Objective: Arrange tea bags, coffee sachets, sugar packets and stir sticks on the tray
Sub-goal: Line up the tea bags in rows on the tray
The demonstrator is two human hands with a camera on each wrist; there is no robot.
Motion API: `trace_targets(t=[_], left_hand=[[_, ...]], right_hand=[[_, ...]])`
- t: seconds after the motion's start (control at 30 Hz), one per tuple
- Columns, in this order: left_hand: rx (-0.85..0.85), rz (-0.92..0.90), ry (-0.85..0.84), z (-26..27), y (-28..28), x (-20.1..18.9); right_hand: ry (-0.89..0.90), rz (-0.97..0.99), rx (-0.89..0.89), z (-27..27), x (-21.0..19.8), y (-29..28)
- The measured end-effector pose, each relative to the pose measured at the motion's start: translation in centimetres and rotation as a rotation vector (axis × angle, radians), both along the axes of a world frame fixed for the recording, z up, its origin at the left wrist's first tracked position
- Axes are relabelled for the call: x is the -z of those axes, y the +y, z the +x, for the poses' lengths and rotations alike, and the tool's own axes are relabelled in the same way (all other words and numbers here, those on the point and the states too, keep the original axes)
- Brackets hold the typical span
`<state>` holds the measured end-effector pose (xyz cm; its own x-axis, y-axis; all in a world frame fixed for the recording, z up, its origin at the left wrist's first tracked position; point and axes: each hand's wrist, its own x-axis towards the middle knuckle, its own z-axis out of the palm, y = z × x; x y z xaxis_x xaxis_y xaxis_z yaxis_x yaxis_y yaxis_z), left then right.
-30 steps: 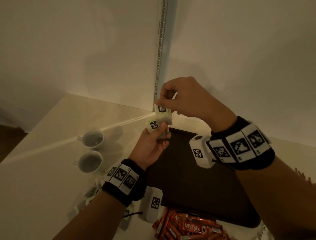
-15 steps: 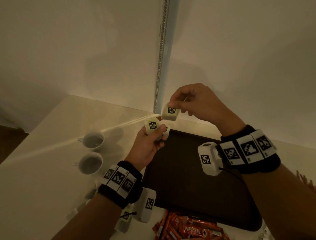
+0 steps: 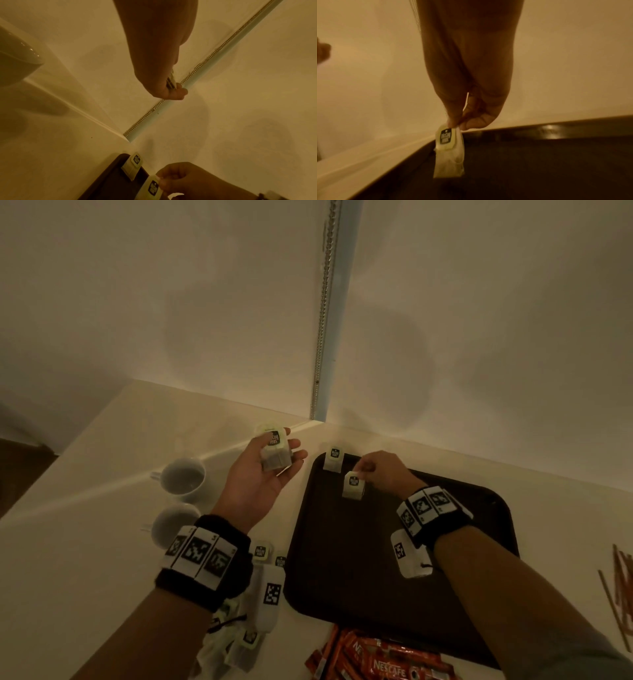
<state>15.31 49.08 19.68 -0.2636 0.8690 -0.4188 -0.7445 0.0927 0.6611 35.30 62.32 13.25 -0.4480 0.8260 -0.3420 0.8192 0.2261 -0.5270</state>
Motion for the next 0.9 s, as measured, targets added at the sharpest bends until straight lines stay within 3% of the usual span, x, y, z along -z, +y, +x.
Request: trace_targets(t=[0.33,0.77,0.9], left_hand=[[0.026,-0.008,0.073,-0.6,0.3,0.9],[0.121,-0.045,0.081,-0.5,0.3,1.4],[0.140,-0.066,0.046,-0.5,0.5,1.2]], right_hand=[[0.117,0.169,0.277,-1.3,4.0,3.9],[0.133,0.157,0.311,-2.2,5.4,4.9],[0.185,0.200,0.285,-2.5,3.4,4.2]])
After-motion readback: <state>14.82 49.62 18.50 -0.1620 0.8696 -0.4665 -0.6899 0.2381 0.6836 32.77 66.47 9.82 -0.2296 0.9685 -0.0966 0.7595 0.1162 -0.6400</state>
